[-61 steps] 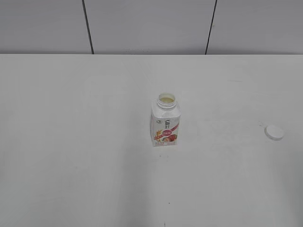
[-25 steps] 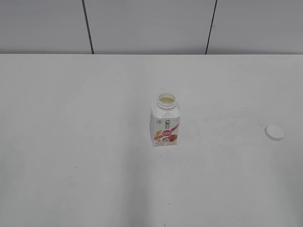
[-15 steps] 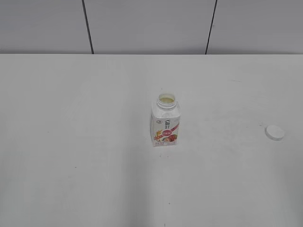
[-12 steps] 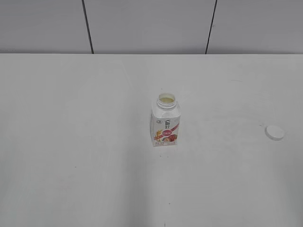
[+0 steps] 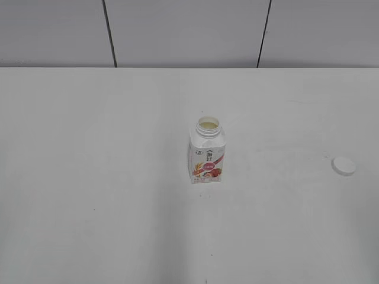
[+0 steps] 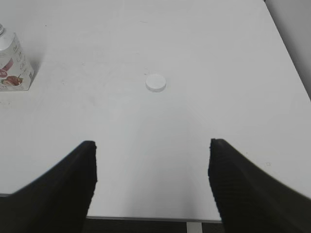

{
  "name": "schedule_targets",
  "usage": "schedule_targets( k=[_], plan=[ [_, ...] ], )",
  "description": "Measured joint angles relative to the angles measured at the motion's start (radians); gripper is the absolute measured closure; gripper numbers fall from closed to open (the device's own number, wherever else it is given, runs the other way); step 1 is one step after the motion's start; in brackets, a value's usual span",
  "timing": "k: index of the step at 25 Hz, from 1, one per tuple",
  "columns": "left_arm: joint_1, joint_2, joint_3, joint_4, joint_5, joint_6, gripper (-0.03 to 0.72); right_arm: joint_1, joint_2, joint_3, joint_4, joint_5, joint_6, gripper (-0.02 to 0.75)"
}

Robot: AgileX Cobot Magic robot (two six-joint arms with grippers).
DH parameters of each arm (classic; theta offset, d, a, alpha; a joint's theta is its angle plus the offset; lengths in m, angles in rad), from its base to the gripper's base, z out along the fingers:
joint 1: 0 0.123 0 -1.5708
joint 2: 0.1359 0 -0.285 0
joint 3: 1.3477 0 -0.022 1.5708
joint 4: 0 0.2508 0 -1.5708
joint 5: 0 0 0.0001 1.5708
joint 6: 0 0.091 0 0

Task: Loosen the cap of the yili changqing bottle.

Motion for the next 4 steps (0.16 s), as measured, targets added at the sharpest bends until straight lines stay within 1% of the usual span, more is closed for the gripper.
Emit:
schedule_targets(
  k=[4],
  plan=[
    [0.000,0.000,0.000,0.000,0.000,0.000,0.270,0.008,0.000,0.000,0.000,0.000,0.000,0.173]
  ],
)
